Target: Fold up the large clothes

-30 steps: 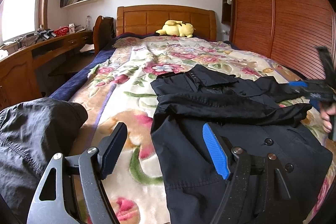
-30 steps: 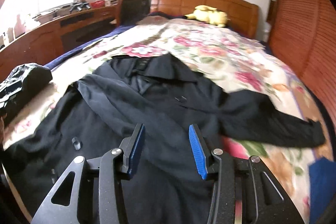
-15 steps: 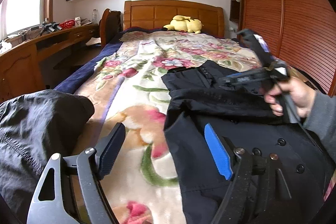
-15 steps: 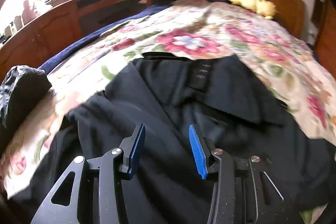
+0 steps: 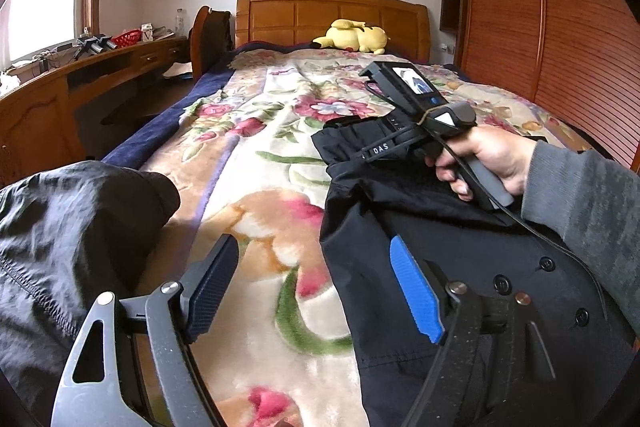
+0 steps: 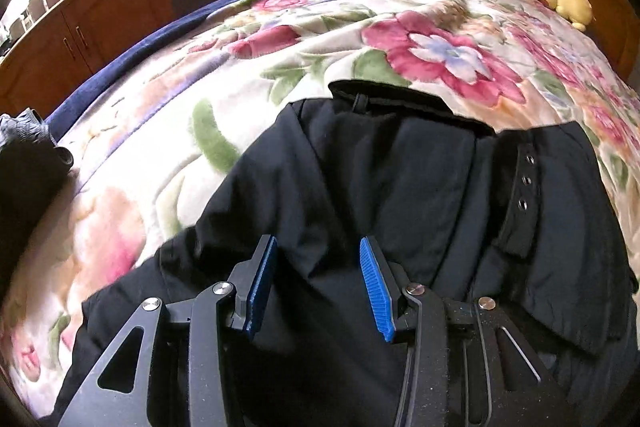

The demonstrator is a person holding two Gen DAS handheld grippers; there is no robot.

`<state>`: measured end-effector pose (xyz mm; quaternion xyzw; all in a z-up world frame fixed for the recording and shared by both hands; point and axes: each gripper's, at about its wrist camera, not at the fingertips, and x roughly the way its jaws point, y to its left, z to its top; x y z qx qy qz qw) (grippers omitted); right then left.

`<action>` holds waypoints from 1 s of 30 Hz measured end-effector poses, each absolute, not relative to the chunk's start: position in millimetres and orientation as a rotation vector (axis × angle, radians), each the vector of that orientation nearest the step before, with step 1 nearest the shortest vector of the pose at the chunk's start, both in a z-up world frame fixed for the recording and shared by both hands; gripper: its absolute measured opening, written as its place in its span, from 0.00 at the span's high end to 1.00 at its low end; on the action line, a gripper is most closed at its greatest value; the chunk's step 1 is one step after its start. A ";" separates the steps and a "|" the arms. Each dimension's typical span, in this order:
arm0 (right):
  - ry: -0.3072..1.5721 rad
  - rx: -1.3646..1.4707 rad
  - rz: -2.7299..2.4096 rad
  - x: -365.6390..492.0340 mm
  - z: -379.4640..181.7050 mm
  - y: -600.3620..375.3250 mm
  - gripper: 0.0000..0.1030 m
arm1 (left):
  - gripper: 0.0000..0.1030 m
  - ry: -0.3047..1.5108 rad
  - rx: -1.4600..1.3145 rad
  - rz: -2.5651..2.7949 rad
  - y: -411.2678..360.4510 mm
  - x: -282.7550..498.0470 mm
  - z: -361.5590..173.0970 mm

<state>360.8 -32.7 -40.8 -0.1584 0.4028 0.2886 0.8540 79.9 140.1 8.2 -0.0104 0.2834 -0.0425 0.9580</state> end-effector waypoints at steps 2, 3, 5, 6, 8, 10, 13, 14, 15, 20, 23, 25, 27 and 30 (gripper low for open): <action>0.840 -0.341 0.623 360.9 -41.6 -28.5 0.78 | 0.23 0.578 -0.021 -0.087 139.3 80.6 7.8; 0.838 -0.346 0.637 358.6 -41.6 -27.0 0.85 | 0.23 0.579 -0.020 -0.087 138.8 80.9 7.7; 0.817 -0.387 0.646 353.5 -42.8 -19.9 0.94 | 0.23 0.581 -0.016 -0.086 137.6 80.9 7.7; 0.803 -0.397 0.651 350.0 -41.6 -17.9 0.96 | 0.23 0.581 -0.015 -0.085 137.1 80.9 7.9; 0.744 -0.397 0.639 335.9 -29.8 -19.8 0.97 | 0.23 0.580 -0.012 -0.081 136.4 80.6 8.4; 0.655 -0.351 0.652 322.7 -11.1 -20.4 0.97 | 0.23 0.579 -0.012 -0.078 137.5 81.7 7.8; 0.514 -0.301 0.631 306.5 18.6 -17.6 0.98 | 0.23 0.582 -0.014 -0.074 138.1 81.7 5.9; 0.481 -0.288 0.603 305.0 25.7 -16.2 0.98 | 0.23 0.583 -0.014 -0.074 137.9 81.4 5.1; 0.466 -0.296 0.556 306.3 28.2 -13.7 0.97 | 0.23 0.583 -0.013 -0.073 137.9 81.7 5.0; 0.624 -0.400 0.511 313.5 1.6 0.5 0.69 | 0.23 0.588 -0.009 -0.075 137.1 83.9 4.9; 0.620 -0.359 0.482 294.1 2.9 -25.5 0.49 | 0.23 0.577 -0.008 -0.076 135.2 82.1 7.7; 0.624 -0.312 0.457 275.4 6.8 -58.8 0.46 | 0.23 0.573 -0.002 -0.083 132.3 79.2 8.6; 0.621 -0.320 0.407 254.6 9.3 -92.2 0.46 | 0.23 0.573 0.000 -0.088 130.4 77.6 9.1; 0.604 -0.332 0.368 209.2 7.2 -149.3 0.46 | 0.23 0.569 0.006 -0.096 127.4 75.1 10.7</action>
